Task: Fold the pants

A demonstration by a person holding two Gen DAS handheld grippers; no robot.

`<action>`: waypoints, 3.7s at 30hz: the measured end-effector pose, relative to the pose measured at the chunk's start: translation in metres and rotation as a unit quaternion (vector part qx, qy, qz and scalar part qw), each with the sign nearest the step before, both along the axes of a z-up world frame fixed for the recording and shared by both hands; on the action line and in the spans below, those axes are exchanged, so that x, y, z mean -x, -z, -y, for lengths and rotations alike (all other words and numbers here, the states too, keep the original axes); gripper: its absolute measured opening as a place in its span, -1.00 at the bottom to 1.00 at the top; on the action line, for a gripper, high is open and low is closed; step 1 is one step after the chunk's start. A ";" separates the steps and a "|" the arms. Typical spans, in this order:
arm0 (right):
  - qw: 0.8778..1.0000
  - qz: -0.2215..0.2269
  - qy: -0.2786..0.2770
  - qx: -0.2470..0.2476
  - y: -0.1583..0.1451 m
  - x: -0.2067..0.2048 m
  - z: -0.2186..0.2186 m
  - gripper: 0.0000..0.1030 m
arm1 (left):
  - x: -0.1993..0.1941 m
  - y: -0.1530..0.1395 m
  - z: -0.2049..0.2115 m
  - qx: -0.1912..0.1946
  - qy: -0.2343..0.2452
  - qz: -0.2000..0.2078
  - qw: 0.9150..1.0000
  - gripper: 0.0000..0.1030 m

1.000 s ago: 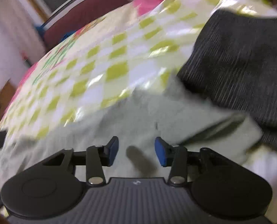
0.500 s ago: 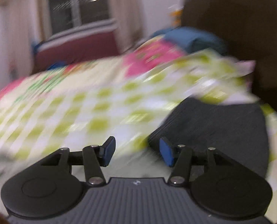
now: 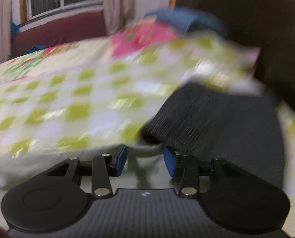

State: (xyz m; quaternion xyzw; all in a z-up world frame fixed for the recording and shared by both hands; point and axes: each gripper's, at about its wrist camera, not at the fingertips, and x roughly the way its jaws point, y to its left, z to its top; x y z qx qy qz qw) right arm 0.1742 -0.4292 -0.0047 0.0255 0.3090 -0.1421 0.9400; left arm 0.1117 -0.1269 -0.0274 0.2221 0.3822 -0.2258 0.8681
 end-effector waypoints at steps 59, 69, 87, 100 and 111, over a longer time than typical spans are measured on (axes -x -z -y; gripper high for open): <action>0.804 -0.029 -0.585 0.101 0.008 0.068 -0.449 -0.34 | 0.016 -0.025 -0.330 0.058 -0.289 0.075 0.953 -0.02; 0.765 0.001 -0.629 0.139 0.027 0.086 -0.487 0.08 | 0.018 -0.019 -0.318 0.054 -0.269 0.088 0.958 0.25; 0.806 -0.030 -0.589 0.044 0.013 0.064 -0.500 -0.61 | 0.004 -0.014 -0.355 0.058 -0.295 0.082 0.950 -0.50; 0.802 -0.042 -0.591 0.075 0.043 0.062 -0.529 -0.25 | 0.011 -0.007 -0.361 0.126 -0.296 0.049 0.946 -0.06; 0.785 -0.072 -0.615 -0.011 0.040 0.080 -0.566 -0.45 | 0.050 -0.018 -0.375 0.059 -0.308 0.045 0.948 -0.21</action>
